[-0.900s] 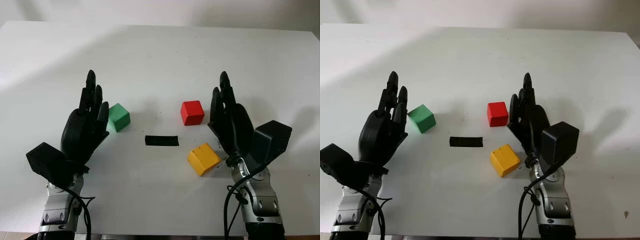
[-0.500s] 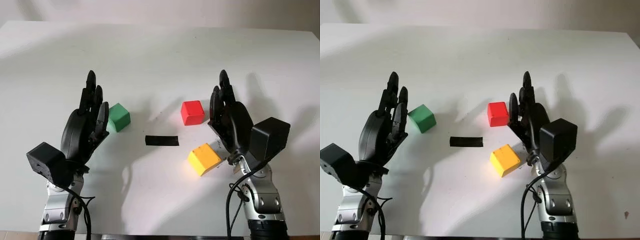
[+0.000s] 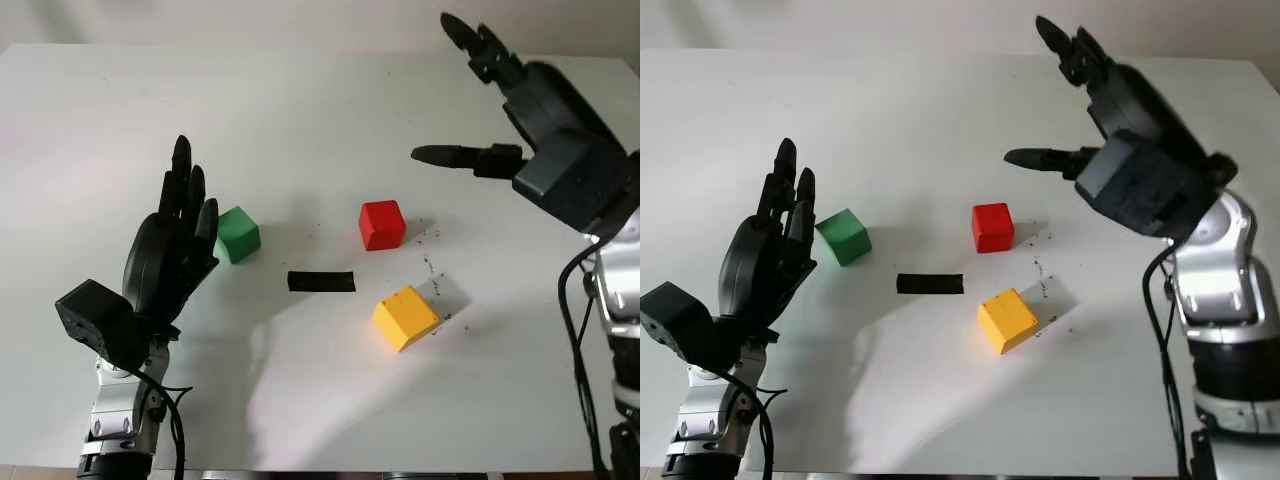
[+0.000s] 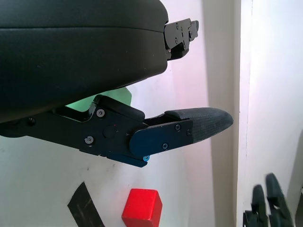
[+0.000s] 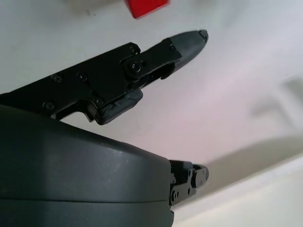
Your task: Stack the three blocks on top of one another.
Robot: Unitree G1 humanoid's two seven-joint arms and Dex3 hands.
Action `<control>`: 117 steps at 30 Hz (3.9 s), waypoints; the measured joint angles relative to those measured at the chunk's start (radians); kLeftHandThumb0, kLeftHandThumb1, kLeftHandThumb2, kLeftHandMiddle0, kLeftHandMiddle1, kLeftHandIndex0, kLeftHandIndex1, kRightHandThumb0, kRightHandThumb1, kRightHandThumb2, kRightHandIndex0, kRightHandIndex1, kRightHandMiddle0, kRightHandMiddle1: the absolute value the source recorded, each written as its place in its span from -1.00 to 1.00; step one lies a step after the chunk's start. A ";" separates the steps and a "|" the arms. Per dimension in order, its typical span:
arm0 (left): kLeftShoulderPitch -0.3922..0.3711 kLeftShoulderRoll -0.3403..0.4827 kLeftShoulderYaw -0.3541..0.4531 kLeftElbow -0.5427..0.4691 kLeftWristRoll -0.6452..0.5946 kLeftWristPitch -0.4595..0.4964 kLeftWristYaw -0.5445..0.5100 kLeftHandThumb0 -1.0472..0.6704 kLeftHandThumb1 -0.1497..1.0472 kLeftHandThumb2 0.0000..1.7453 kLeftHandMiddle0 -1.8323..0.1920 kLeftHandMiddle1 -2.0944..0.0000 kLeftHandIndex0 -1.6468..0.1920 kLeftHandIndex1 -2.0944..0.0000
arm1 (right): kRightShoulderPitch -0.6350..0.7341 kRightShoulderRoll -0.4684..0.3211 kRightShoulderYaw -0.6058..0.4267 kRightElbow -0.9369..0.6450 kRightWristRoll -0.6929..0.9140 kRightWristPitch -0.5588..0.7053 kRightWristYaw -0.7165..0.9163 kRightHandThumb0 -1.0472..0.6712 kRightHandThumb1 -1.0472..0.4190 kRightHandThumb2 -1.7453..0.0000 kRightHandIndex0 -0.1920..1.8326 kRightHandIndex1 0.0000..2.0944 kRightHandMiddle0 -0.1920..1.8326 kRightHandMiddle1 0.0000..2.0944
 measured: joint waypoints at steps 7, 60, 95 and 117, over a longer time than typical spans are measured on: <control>-0.005 -0.006 -0.002 0.000 0.000 0.009 0.008 -0.60 1.00 -0.32 1.00 1.00 1.00 1.00 | -0.100 -0.034 0.141 0.152 -0.133 -0.123 0.090 -0.64 -0.66 0.94 -0.82 -0.94 -0.57 -0.93; 0.008 -0.002 0.001 -0.016 -0.002 0.044 -0.001 -0.64 1.00 -0.41 1.00 1.00 1.00 1.00 | -0.023 -0.039 0.277 0.312 -0.398 -0.463 -0.162 -0.36 -0.86 0.94 -0.50 -0.93 -0.26 -0.09; 0.030 -0.006 -0.007 -0.045 0.011 0.044 0.014 -0.62 1.00 -0.35 1.00 1.00 1.00 1.00 | -0.239 0.104 0.217 0.422 0.061 -0.440 0.261 -0.20 -0.85 0.94 -0.52 -0.97 -0.39 0.30; 0.049 -0.017 -0.008 -0.084 0.013 0.061 0.034 -0.61 1.00 -0.37 1.00 1.00 1.00 1.00 | -0.231 0.131 0.300 0.461 0.012 -0.538 0.353 -0.26 -0.84 0.93 -0.53 -0.95 -0.37 0.38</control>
